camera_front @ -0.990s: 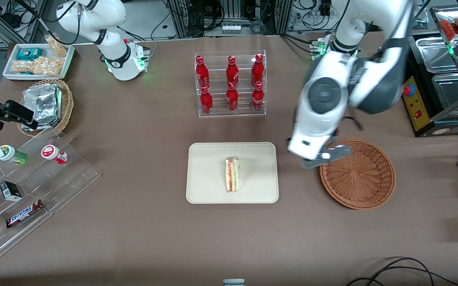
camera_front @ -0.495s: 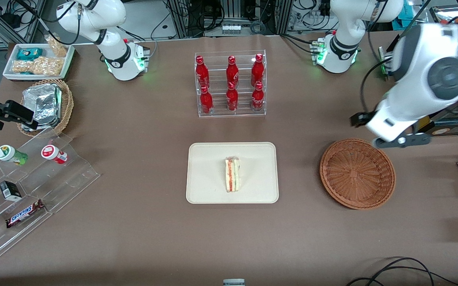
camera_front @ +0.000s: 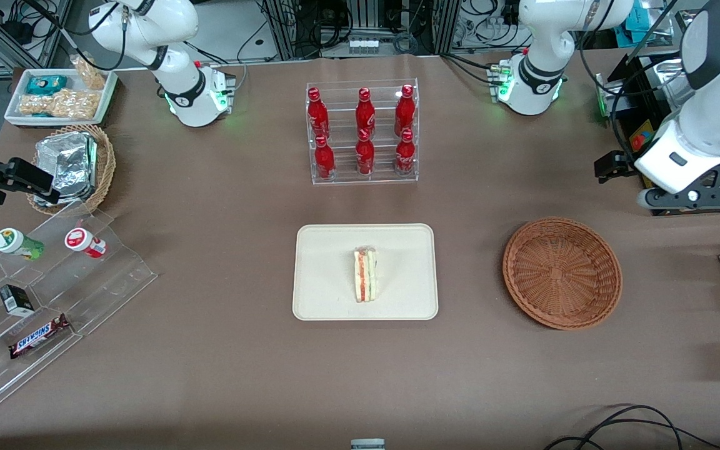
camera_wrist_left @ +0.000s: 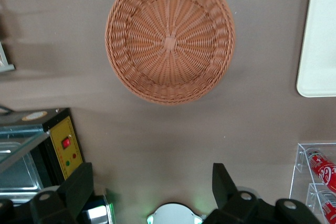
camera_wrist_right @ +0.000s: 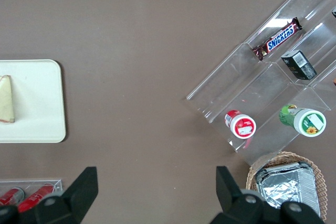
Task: Place sandwich from basket to tray
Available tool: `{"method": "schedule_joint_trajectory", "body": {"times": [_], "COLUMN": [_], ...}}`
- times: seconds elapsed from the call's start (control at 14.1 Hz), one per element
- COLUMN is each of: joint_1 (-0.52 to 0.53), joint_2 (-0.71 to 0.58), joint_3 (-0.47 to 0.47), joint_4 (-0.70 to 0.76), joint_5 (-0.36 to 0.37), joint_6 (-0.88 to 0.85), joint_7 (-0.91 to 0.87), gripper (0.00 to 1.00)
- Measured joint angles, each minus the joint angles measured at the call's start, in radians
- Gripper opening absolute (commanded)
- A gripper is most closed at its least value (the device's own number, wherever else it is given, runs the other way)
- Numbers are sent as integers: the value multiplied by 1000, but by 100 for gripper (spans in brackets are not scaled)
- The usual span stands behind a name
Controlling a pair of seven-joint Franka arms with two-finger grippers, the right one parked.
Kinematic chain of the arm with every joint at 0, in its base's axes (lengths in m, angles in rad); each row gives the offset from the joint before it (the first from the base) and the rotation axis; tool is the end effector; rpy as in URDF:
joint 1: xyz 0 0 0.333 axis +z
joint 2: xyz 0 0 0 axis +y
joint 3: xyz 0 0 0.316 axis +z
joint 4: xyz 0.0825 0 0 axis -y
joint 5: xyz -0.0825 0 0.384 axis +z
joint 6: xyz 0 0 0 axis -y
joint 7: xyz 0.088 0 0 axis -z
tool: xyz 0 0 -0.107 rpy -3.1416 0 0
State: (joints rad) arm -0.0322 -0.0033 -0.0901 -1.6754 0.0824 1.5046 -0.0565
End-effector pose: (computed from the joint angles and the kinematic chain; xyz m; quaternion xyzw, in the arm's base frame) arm 0.5379 -0.0568 0.5727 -0.9951 0.0335 0.0796 0.0486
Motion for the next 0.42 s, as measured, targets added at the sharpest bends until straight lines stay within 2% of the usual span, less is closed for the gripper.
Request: {"method": "schedule_joint_trajectory", "body": {"times": [0.42], "joint_1": [8], "joint_2": [0], "joint_3": [20], "joint_4": [48], "joint_5": [-28], "joint_6": [41], "joint_7": [62], "gripper": [100]}}
